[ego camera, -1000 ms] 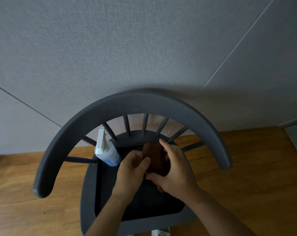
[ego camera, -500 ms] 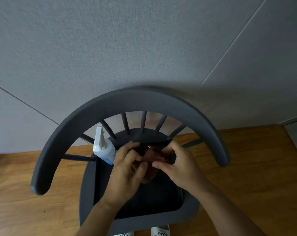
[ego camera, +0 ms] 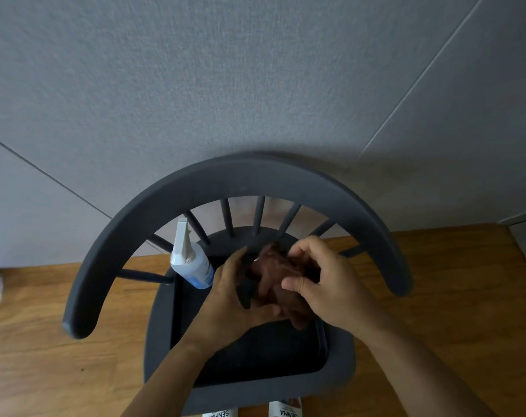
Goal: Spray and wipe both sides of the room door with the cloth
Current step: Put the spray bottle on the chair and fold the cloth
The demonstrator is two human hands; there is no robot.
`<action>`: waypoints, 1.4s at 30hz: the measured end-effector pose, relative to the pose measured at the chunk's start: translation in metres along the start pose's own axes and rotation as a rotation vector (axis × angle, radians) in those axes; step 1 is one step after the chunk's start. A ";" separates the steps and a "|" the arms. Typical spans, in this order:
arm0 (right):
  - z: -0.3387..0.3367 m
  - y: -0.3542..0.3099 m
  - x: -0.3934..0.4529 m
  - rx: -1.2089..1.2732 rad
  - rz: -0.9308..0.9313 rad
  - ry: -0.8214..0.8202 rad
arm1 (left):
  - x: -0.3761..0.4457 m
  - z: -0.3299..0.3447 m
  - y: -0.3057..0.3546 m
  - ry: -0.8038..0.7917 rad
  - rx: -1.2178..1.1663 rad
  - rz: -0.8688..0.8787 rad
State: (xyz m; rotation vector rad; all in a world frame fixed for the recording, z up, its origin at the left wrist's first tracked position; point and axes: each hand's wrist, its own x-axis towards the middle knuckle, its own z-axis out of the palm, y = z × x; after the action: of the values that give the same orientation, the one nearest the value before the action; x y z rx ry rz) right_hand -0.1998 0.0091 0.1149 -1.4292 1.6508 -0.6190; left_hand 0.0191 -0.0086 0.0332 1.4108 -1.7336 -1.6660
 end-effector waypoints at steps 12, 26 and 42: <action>0.005 0.019 0.004 0.743 0.365 -0.035 | 0.002 0.019 0.014 -0.093 -1.167 -0.805; 0.003 0.013 -0.006 0.371 0.191 0.142 | -0.004 0.013 0.014 -0.042 -0.466 -0.260; -0.007 0.042 -0.003 -0.091 0.051 0.089 | -0.004 -0.013 0.018 0.167 0.230 -0.028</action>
State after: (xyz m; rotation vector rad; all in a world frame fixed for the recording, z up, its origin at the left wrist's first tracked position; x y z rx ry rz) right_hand -0.2289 0.0206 0.0859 -1.4376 1.7996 -0.5929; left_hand 0.0239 -0.0155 0.0542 1.6310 -1.8623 -1.3516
